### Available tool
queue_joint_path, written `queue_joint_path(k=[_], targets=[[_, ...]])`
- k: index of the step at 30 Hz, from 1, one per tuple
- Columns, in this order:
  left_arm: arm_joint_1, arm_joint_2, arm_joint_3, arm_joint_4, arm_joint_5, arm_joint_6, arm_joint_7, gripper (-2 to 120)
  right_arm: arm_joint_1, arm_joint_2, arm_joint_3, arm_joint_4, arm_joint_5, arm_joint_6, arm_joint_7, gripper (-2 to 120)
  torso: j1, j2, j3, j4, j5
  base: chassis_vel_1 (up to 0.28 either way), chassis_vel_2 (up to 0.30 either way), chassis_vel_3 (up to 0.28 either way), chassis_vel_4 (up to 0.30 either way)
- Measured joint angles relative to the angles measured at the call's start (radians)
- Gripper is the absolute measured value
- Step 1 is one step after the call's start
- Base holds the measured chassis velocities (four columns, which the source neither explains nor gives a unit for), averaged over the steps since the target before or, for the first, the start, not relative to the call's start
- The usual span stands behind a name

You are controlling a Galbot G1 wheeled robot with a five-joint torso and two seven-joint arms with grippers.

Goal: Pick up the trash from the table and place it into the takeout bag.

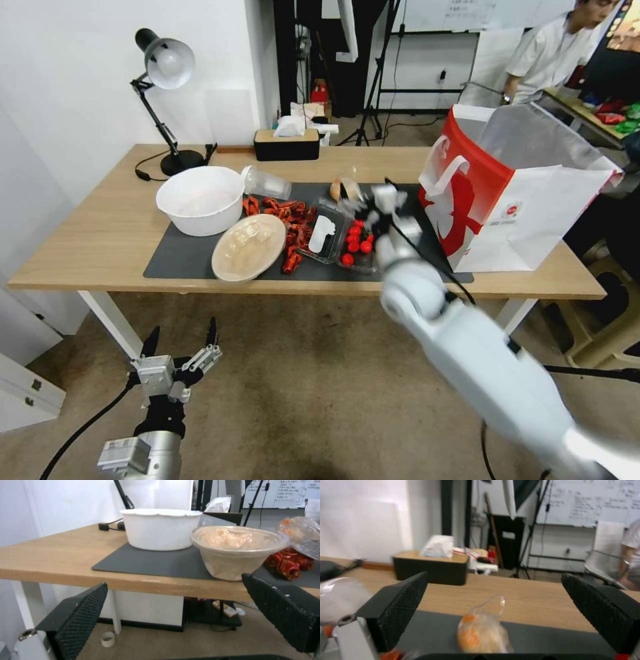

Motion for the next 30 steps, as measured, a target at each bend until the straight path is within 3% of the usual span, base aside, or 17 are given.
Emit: queue_joint_path(k=[3, 4, 7, 16, 30], targets=[[0.0, -0.005, -0.003, -0.004, -0.001, -0.002, 0.001, 100, 0.131, 0.08, -0.038, -0.187, 0.059, -0.058, 0.043, 100, 0.0, 0.0, 0.0, -0.0002, -0.0001, 0.0, 0.0, 0.0, 0.0], [0.0, -0.005, -0.003, -0.004, -0.001, -0.002, 0.001, 100, 0.131, 0.08, -0.038, -0.187, 0.059, -0.058, 0.043, 100, 0.0, 0.0, 0.0, -0.0002, -0.0001, 0.0, 0.0, 0.0, 0.0], [-0.003, -0.01, 0.0, -0.004, -0.001, -0.003, 0.002, 100, 0.215, 0.189, -0.04, -0.37, 0.07, -0.094, 0.058, 100, 0.0, 0.0, 0.0, 0.0, 0.0, 0.0, 0.0, 0.0, 0.0], [0.0, -0.008, -0.001, 0.007, -0.003, -0.027, 0.003, 100, 0.269, 0.32, 0.016, -0.606, 0.082, -0.194, 0.077, 100, 0.0, 0.0, 0.0, -0.0002, 0.0, 0.0, 0.0, 0.0, 0.0], [-0.007, 0.007, -0.013, 0.013, -0.028, -0.038, 0.004, 100, 0.249, 0.33, 0.059, -0.678, 0.091, -0.212, 0.027, 100, 0.0, 0.0, 0.0, -0.0003, 0.0002, 0.0, 0.0, 0.0, 0.0]])
